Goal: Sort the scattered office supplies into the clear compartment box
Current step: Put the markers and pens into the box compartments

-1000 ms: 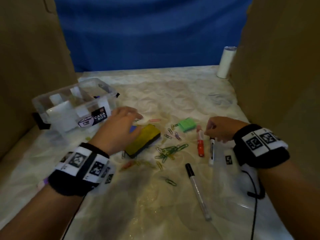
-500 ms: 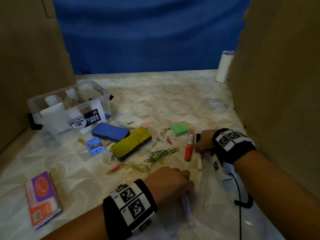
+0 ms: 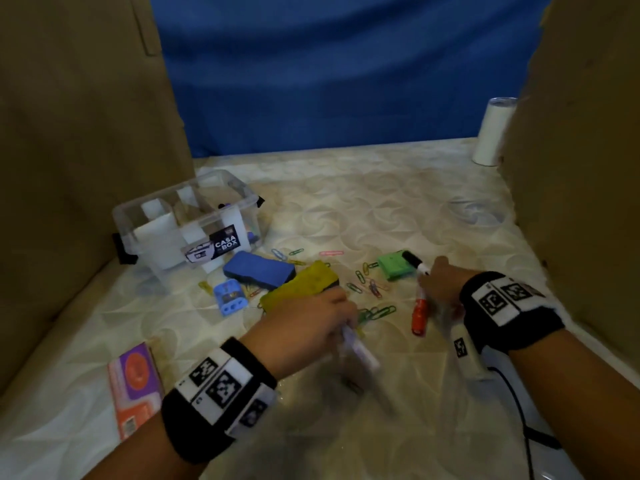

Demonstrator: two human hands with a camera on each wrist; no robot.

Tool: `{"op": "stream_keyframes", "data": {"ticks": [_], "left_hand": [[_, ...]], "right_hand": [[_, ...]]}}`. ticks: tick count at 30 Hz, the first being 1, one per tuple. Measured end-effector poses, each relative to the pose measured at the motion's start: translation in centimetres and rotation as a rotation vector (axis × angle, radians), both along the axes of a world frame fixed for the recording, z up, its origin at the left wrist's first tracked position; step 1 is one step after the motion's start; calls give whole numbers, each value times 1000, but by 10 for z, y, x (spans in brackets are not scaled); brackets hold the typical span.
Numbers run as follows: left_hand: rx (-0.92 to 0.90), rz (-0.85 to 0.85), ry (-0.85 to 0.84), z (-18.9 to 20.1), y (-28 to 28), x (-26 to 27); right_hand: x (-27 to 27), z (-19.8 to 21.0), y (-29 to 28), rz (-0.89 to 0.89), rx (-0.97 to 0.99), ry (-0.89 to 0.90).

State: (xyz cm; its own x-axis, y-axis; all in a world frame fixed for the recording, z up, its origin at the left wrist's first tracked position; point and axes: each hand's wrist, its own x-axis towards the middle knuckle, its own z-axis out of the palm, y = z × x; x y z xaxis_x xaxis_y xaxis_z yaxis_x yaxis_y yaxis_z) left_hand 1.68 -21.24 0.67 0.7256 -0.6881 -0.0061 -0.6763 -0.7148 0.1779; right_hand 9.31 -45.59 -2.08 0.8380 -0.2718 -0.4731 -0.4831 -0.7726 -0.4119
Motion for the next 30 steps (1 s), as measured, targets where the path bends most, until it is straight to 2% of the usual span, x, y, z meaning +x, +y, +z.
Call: {"op": "stream_keyframes", "data": {"ticks": [3,8,12,15,18,22,26,30], "left_hand": [[-52,116,-87,12,32,16],[-100,288,-228,41,79,51],[-128,450,-350,63,114,93],[-61,572,-388,78,133,130],[70,671,-318,87,145,171],[268,733,-137,96,137,215],[415,699,39,88,126,241],[390,730,180,75,139,264]], "right_hand": [[1,-5,5,106,-104,74],[5,-5,7,252,-203,78],[4,7,4,142,-81,38],[11,20,1,31,-8,-122],[18,32,8,31,47,-335],[12,43,26,115,131,-494],[2,42,35,182,138,-543],[-7,38,32,199,172,-577]]}}
